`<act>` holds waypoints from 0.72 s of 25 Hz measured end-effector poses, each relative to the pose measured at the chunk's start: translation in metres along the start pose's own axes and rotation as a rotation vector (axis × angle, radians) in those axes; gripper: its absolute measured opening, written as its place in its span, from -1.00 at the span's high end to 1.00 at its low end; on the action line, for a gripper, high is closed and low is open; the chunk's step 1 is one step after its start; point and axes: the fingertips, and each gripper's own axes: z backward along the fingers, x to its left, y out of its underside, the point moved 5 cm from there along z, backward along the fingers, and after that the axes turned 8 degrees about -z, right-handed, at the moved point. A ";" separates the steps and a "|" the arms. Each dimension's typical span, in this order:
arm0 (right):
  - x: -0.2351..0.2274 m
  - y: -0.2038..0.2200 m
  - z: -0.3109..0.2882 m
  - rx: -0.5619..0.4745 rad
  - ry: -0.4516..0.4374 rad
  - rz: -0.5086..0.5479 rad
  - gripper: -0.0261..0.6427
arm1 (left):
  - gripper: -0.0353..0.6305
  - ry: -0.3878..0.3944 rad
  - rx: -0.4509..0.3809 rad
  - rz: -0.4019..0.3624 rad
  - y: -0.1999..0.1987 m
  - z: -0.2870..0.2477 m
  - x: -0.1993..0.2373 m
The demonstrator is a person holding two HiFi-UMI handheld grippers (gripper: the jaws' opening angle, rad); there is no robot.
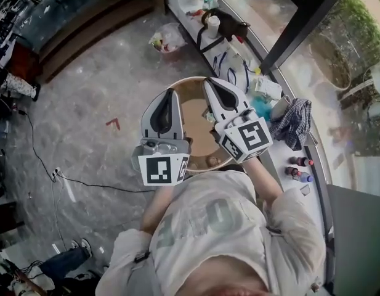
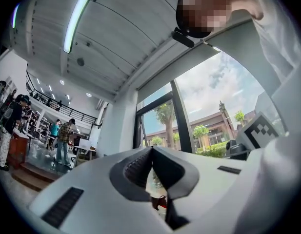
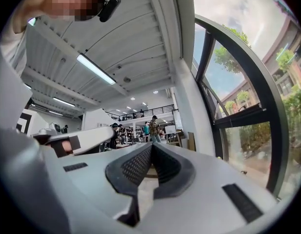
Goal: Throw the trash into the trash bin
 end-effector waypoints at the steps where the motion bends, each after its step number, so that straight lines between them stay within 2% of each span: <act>1: -0.002 -0.001 0.003 -0.001 0.001 -0.004 0.88 | 0.86 0.006 -0.004 0.000 -0.001 -0.001 -0.003; 5: -0.004 -0.003 0.008 -0.007 0.005 0.000 0.88 | 0.86 0.030 -0.035 -0.012 -0.005 -0.001 -0.013; 9: -0.003 -0.002 0.013 -0.006 0.001 0.002 0.88 | 0.86 0.022 -0.002 -0.070 -0.004 -0.002 -0.018; 13: -0.007 -0.003 0.020 0.001 0.004 0.012 0.88 | 0.86 0.005 -0.024 -0.042 -0.004 -0.001 -0.020; 18: -0.015 -0.002 0.028 -0.002 0.022 0.007 0.88 | 0.86 -0.004 -0.012 -0.030 -0.001 -0.002 -0.023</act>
